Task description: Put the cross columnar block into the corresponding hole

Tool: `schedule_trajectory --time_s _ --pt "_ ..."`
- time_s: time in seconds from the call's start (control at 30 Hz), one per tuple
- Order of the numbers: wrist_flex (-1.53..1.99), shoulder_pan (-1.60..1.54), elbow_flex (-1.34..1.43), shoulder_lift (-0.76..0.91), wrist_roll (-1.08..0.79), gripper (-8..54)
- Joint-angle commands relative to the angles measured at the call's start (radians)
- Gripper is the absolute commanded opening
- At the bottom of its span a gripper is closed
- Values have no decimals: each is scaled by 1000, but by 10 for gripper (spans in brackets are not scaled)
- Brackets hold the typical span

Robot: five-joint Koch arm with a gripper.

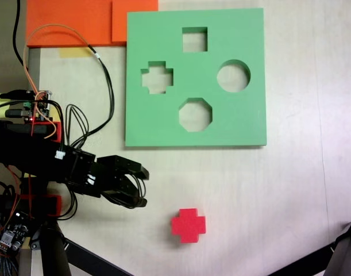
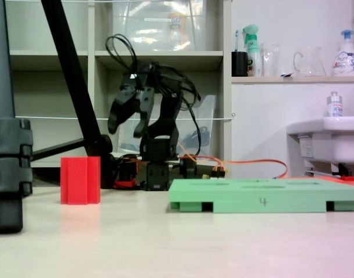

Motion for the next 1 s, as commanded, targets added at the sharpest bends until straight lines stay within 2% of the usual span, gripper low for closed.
schedule_trajectory --time_s 0.0,0.07,0.1,0.2,0.3,0.57,0.97 --pt "126 3 -202 -89 -15 237" --pt "439 2 -537 -342 -78 401" --pt "538 2 -653 -448 -110 444" --pt "554 3 -738 -526 -114 456" --pt "554 17 -808 -620 -117 524" --pt "554 51 -854 -804 -241 524" --pt "440 106 -853 -908 -252 523"
